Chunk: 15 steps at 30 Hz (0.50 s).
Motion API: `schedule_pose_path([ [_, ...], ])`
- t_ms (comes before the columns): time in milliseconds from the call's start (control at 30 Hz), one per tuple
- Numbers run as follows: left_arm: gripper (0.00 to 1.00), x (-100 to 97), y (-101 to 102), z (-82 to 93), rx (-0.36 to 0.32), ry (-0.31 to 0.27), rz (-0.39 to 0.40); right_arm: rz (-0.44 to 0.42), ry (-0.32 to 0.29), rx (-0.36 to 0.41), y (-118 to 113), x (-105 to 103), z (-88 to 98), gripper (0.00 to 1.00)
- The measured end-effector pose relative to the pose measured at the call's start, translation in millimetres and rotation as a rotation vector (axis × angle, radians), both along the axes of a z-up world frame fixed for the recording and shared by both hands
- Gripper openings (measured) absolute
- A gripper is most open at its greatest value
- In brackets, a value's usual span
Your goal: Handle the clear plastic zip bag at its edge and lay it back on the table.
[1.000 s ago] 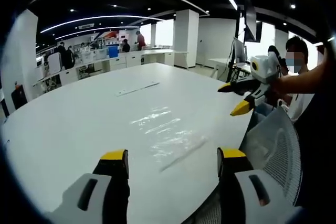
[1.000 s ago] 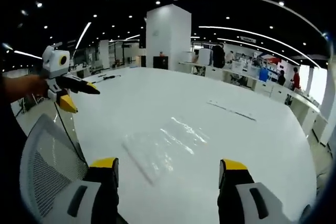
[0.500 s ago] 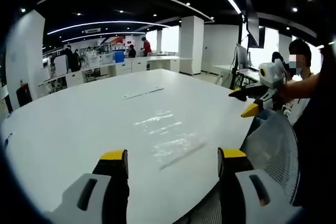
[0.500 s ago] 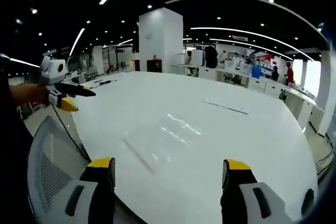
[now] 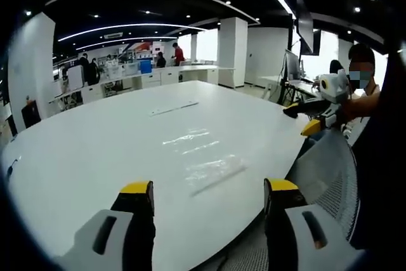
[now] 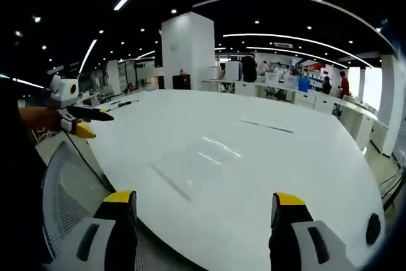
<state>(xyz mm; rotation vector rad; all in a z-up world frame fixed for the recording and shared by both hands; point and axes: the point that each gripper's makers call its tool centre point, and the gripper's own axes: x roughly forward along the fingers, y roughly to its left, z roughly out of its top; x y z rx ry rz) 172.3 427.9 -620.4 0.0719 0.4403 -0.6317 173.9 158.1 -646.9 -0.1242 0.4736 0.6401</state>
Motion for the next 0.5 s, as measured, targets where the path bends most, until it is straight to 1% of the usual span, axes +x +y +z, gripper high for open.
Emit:
schedule_pose_path([
  [133, 0.70, 0.5, 3.5, -0.1, 0.002, 0.000, 0.009, -0.009, -0.003, 0.001, -2.7, -4.8, 2.4, 0.89],
  [300, 0.71, 1.5, 5.5, 1.0, 0.001, 0.001, 0.013, -0.006, -0.011, -0.015, -6.8, -7.3, 5.1, 0.90],
  [500, 0.72, 0.8, 14.2, -0.8, -0.004, -0.006, 0.019, -0.018, -0.010, -0.021, -11.7, -8.8, 5.3, 0.91],
])
